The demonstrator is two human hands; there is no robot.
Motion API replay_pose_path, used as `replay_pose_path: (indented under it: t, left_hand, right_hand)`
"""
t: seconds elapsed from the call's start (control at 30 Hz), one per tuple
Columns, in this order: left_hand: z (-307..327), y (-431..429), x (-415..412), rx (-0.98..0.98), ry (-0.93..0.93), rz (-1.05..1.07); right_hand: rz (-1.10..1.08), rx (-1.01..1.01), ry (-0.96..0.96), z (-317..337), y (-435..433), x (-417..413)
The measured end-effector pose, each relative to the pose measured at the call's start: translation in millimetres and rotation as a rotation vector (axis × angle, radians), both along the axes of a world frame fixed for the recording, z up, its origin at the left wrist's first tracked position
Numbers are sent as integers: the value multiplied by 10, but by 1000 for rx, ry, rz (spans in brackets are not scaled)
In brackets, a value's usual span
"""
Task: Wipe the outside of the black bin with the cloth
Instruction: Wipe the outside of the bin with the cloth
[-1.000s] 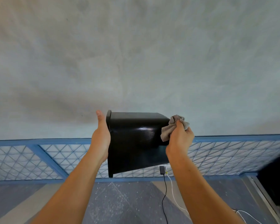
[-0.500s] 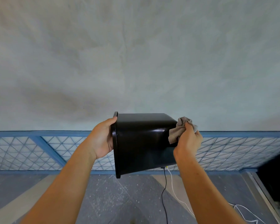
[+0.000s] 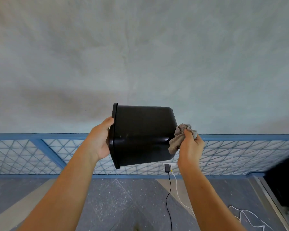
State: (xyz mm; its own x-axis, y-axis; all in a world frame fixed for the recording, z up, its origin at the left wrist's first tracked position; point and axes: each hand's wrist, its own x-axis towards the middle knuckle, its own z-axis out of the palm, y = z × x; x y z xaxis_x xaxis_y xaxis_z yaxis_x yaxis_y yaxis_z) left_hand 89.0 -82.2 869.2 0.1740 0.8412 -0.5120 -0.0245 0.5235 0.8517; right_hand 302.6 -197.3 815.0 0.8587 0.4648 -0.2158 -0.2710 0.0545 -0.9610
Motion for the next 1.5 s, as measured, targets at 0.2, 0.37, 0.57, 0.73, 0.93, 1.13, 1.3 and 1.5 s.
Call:
replay_pose_path:
  t: [0.2, 0.37, 0.57, 0.73, 0.93, 1.13, 1.3, 1.5]
  left_hand:
    - [51, -183, 179, -58, 46, 25]
    - [-16, -268, 164, -67, 59, 28]
    - [-6, -299, 151, 13, 60, 27]
    - [61, -325, 185, 48, 56, 60]
    - [133, -356, 267, 85, 38, 99]
    - [183, -450, 416, 140, -34, 128]
    - [173, -532, 539, 170, -32, 149]
    - [178, -525, 533, 180, 8, 199]
  right_hand:
    - [10, -69, -44, -106, -49, -69]
    - [83, -82, -159, -127, -140, -34]
    - [222, -196, -444, -100, -203, 106]
    - [308, -215, -932, -97, -241, 202]
    - [457, -87, -1234, 54, -343, -104]
    - [564, -129, -1335, -18, -280, -399]
    - [610, -121, -1404, 94, -215, -538]
    - [484, -127, -1355, 44, -228, -311]
